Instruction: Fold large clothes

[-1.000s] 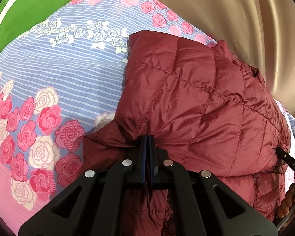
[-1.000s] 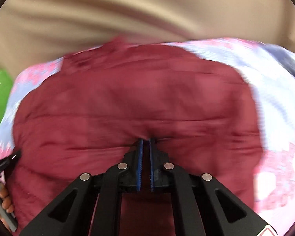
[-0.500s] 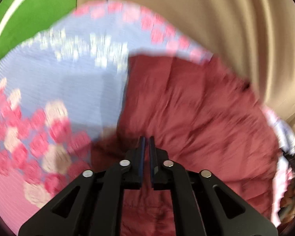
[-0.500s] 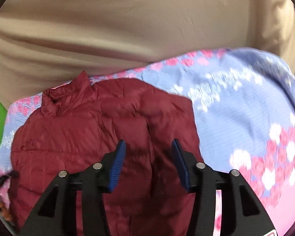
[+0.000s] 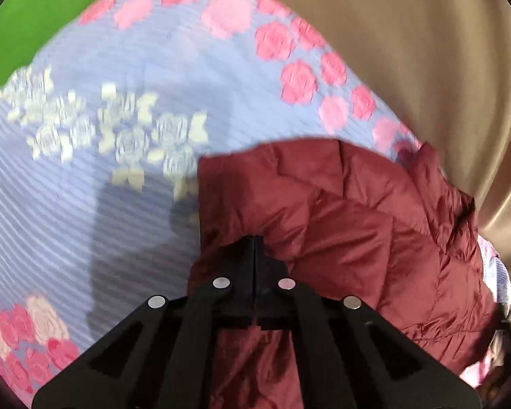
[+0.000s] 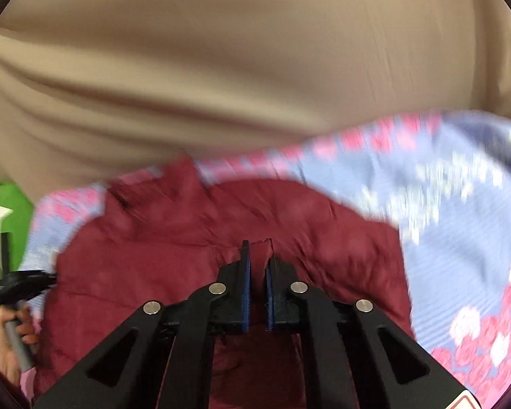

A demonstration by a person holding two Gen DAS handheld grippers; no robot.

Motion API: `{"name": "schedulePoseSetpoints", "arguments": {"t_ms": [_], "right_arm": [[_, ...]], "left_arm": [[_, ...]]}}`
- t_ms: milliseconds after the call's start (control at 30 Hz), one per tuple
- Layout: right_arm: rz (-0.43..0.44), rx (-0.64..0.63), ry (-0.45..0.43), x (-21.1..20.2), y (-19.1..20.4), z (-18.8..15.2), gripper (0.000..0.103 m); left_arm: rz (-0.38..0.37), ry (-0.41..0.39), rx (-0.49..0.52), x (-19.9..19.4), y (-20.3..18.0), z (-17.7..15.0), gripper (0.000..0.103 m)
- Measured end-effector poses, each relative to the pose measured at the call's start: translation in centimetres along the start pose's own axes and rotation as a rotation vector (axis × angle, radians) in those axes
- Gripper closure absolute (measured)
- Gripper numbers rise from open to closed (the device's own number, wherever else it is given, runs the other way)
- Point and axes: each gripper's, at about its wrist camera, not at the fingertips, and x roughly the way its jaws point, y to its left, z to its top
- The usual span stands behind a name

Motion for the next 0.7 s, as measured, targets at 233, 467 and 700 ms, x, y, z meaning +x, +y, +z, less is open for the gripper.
{"name": "schedulePoseSetpoints", "arguments": {"t_ms": [233,467,700], "right_arm": [[-0.122,-0.016,0.189,6.6,-2.8,-2.3,0.096],[-0.077,0.076,0.121,1.0,-3.8,-1.6,0.080],[-0.057,0.065,0.168,-4.8,-6.2,-4.7,0.072]], "left_arm": [[0.159,-0.046,0.136,1.7,-1.7,-1.1,0.103],[0.203,-0.096,0.198,0.4,-2.9,-2.3,0.103],[0.045,-0.102,0.249,-7.3,-2.1,-7.2,0.096]]}}
